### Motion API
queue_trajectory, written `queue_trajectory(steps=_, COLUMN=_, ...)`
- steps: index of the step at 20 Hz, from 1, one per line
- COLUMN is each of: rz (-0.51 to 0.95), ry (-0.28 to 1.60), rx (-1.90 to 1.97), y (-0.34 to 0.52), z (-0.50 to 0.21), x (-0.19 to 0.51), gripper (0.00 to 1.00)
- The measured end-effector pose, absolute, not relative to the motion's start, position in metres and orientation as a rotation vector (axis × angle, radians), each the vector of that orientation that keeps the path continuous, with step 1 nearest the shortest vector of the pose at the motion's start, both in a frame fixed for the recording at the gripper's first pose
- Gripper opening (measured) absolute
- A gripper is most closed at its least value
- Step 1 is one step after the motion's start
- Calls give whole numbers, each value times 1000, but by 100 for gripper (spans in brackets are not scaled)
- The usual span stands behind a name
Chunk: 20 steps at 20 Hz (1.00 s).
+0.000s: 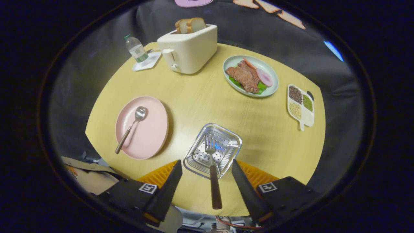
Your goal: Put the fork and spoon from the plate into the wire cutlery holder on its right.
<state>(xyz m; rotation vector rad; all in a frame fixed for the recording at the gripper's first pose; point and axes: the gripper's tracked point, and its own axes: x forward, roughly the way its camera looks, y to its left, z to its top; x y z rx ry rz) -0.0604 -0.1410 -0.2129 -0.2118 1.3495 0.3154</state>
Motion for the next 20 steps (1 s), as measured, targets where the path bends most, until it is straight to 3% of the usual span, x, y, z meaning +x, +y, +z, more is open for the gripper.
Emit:
queue_trajectory(steps=6, rz=292, ry=1051, rx=-145, y=-80, z=-186, x=-43, gripper=99)
queue_trajectory(steps=20, rz=248, ry=809, rx=-11, y=52, z=-221, x=-87, gripper=99)
